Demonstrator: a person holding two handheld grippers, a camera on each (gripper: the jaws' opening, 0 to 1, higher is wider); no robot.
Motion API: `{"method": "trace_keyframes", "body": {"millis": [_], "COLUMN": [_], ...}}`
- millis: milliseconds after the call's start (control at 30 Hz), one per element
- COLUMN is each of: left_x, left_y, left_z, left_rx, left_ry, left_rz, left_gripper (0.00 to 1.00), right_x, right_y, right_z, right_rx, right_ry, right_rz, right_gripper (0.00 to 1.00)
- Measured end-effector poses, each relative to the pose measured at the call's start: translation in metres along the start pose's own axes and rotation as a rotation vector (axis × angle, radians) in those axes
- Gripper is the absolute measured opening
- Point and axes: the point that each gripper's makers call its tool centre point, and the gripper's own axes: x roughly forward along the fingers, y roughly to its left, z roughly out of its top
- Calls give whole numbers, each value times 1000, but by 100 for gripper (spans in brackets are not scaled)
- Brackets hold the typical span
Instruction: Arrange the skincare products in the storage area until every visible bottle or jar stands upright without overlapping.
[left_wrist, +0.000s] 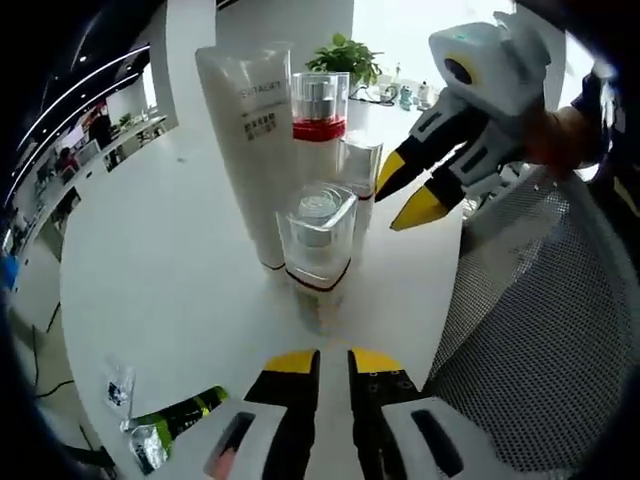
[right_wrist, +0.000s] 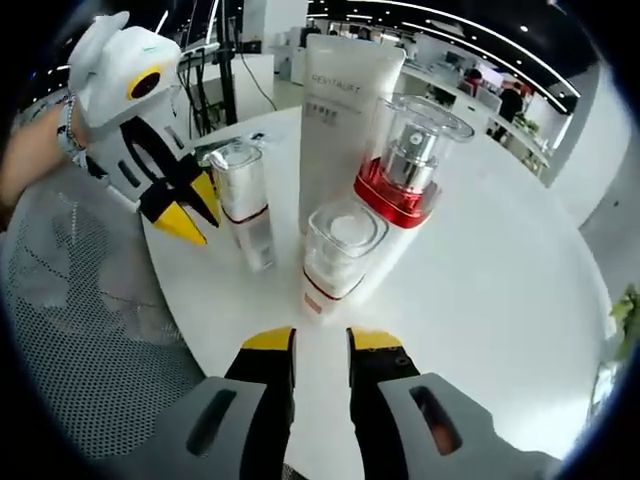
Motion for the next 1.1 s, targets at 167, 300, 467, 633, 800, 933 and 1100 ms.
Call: {"method": "trace_keyframes", "body": {"millis": [167,300,467,633,800,933,1100], "left_x": [-9,-7,2,3,6,7,10], "left_y": [14,15,10,10,6,9,7], "left_z": [3,2,0,1,7,17,26], "left_rx": [11,-8,-57,-36,8,33,24], "left_ry": [94,67,-58,-35,-49,-80,-111], "left_rz": [128,139,101,114,130,161,159], "left_gripper": [12,12,13,14,14,14,14], "right_x": [1,3,4,6,6,2,2], "right_y": [3,4,2,2,1,-3,-4], "right_z": [0,-3,-5,-7,-7,1,6], "right_rx": [10,-11,-25,-9,31,50,43], "right_ry": [5,18,30,33,20,-28,-53], "right_rz": [15,12,1,7,29,13,7], "right_gripper": [22,22,22,23,24,24,24]}}
